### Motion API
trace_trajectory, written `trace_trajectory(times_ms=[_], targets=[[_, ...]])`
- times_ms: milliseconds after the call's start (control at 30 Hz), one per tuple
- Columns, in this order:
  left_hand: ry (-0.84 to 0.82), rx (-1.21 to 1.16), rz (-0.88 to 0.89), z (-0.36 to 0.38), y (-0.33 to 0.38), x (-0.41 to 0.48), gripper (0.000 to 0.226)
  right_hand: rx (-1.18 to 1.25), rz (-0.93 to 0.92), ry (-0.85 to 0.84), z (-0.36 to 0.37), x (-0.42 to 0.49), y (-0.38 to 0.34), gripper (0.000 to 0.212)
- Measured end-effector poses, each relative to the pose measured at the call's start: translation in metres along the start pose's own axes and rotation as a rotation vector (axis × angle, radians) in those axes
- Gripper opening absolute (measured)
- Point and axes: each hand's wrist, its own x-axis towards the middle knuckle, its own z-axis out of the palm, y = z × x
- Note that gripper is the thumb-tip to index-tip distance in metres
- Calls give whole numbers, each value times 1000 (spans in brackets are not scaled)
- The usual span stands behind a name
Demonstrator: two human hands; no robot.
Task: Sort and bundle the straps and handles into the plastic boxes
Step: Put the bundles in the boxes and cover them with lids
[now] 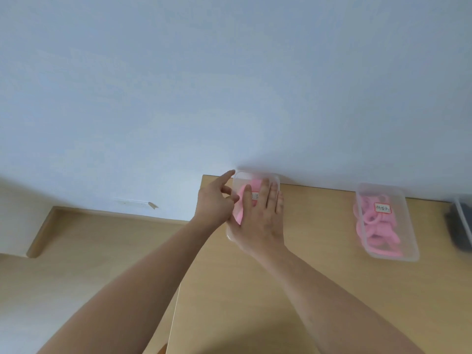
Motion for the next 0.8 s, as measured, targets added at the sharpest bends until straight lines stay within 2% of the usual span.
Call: trace_trajectory(times_ms=[67,200,333,500,633,800], targets=[[-41,90,72,0,3,0,66,26,-23,-3,0,-1,8,83],[-93,158,103,-6,6,5,66,92,-22,80,-5,9,20,58],[-101,163,87,-5,9,4,64,61,-18,29,-4,18,20,76],[-105,145,66,-6,12,1,58,49,-19,21,-9,9,21,75],[-71,143,57,-1,8,0,58,2,-43,-47,3,-23,12,98],[-73,117,51,-1,2,3,61,-51,-41,29,5,-25,11,104]])
